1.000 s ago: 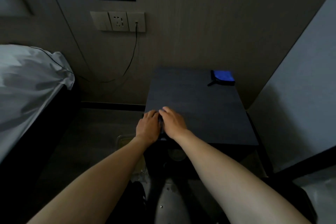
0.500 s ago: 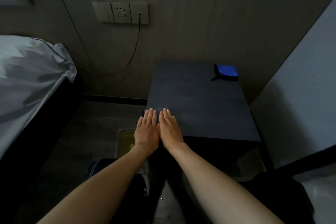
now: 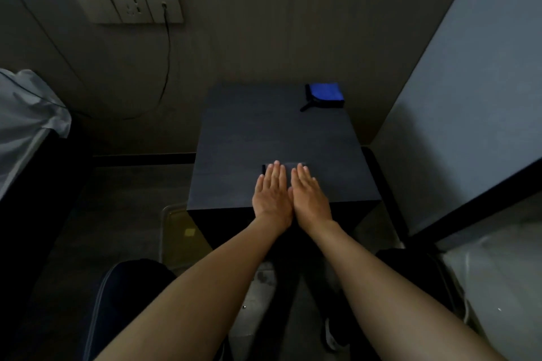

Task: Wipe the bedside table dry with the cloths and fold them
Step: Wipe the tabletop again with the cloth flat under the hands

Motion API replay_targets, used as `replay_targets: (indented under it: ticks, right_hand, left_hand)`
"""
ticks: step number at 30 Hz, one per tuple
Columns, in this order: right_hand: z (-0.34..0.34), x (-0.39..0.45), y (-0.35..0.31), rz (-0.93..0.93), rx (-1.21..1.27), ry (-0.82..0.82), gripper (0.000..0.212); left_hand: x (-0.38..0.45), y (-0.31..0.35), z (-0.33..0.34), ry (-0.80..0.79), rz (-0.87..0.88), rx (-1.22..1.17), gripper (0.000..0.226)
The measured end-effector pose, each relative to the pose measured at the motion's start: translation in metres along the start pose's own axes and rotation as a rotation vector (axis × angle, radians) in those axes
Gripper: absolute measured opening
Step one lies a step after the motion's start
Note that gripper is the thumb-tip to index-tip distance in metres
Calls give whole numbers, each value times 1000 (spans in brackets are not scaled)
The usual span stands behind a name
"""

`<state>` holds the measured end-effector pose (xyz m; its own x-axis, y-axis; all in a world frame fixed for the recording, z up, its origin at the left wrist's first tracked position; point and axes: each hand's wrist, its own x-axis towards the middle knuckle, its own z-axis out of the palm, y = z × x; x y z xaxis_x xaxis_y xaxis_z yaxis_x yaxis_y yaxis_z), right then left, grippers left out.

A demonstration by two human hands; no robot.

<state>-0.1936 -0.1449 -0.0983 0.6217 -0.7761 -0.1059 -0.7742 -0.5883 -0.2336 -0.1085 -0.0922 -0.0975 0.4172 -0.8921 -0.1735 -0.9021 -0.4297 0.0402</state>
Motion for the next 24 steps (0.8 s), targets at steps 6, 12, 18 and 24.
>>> replay_targets:
  ticks: [6,12,18,24]
  right_hand:
    - [-13,-8,58,62,36,18,60]
    - [-20,-11,103,100,77,53,57]
    - [-23,-10,129,143,75,116,55]
    - [-28,7,149,170,109,96,56]
  left_hand:
    - [11,61,-2,-35,25,-20,61]
    - [22,105,-4,-48,59,-19,61]
    - [37,132,-3,-45,100,-15,62]
    - [56,147,-3,-36,130,-40,62]
